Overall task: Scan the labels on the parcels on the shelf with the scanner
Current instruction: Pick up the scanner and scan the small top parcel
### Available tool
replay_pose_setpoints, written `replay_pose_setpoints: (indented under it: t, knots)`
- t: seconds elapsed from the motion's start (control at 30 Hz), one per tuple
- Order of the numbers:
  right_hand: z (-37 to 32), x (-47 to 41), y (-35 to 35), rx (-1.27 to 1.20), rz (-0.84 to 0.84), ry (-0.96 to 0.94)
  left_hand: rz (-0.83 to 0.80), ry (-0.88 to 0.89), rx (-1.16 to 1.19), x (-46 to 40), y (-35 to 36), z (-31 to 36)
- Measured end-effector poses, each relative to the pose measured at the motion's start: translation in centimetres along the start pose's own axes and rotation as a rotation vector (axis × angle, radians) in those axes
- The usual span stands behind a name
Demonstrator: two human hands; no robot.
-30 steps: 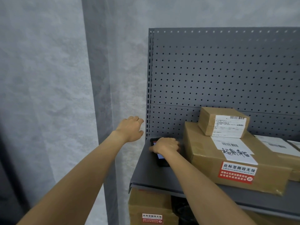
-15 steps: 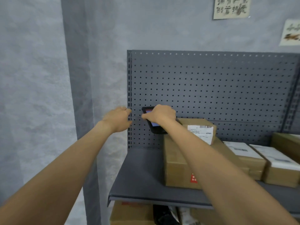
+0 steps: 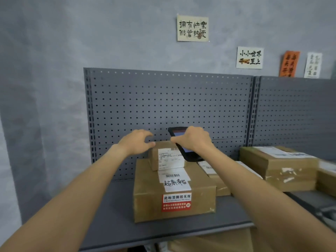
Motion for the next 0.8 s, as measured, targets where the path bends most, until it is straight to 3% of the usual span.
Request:
replay_pose_setpoints:
  t: [0.37, 0.8]
  knots:
    - [4.2, 2.0, 0.2, 0.027, -0.036, 0.021, -0.038, 0.056, 0.067, -1.8, 4.6, 3.0]
    - [5.3, 6.9, 1.6, 0.048, -0.125, -0.026, -0.021, 0.007, 0.305, -4.1, 3.4, 2.2]
Point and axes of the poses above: each hand's wrist, its own x-axis away from the middle knuckle, its own y-axis out of the palm, z = x × y, the point moved 4 cm from there along -x, towards the middle knuckle, and after that the axes turned 2 degrees about -x, right-handed, at the moved point
